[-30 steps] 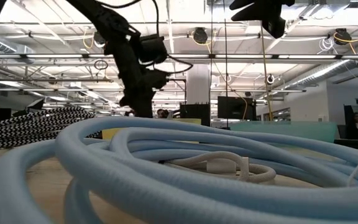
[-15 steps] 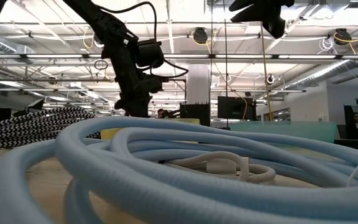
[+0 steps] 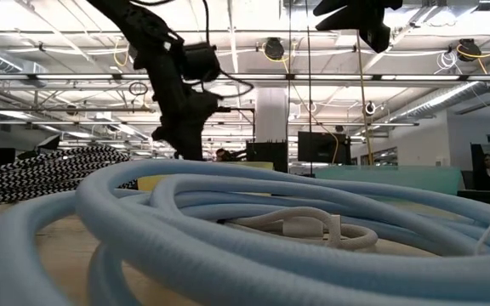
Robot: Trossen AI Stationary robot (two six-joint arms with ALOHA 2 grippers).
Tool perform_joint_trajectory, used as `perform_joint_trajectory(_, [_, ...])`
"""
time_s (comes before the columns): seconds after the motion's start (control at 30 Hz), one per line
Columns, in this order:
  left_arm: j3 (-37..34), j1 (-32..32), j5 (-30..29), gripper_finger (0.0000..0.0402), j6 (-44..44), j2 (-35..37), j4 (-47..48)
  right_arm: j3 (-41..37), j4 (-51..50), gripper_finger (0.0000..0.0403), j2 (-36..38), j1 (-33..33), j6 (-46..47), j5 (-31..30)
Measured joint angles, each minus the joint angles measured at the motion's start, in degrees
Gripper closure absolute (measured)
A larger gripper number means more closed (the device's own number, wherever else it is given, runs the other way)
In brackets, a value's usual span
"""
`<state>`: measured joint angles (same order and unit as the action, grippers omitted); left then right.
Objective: Pick & Place USB Port
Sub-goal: Put the purple charger cable into the green bin
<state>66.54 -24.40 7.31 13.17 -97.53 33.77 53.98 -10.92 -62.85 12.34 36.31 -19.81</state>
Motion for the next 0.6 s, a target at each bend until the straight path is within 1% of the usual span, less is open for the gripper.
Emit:
perform_joint_trajectory(0.13, [0.6, 0.1, 1.4, 0.0285, -0.7, 6.8, -0.1, 0.0, 0.3, 0.0310, 0.0, 0.0, -0.1, 0.0])
perform_joint_trajectory(0.23, [1.4, 0.3, 5.3, 0.0285, -1.0, 14.5, -0.3, 0.0, 0.5, 0.0310, 0.0, 0.0, -0.1, -0.1])
perform_joint_trajectory(0.33, [1.5, 2.6, 8.1, 0.0284, -1.0, 22.2, 1.2, 0.0, 0.5, 0.0310, 0.0, 0.0, -0.5, -0.1])
perform_joint_trajectory(0.4, [1.5, 5.5, 9.1, 0.0284, -1.3, 26.5, 4.8, 0.0, 0.5, 0.0310, 0.0, -0.1, -1.0, -0.7])
perform_joint_trajectory(0.43, [1.5, 7.2, 9.0, 0.0284, -1.4, 28.4, 7.1, 0.0, 0.5, 0.0310, 0.0, -0.1, -1.0, -1.1])
perform_joint_trajectory(0.5, [1.5, 11.5, 6.4, 0.0284, -1.0, 31.4, 13.4, 0.0, 0.4, 0.0310, 0.0, -0.4, -1.3, -1.1])
perform_joint_trajectory(0.6, [1.5, 19.1, -1.0, 0.0284, 2.0, 34.5, 21.5, 0.0, 0.4, 0.0310, 0.0, -0.9, -1.4, -1.1])
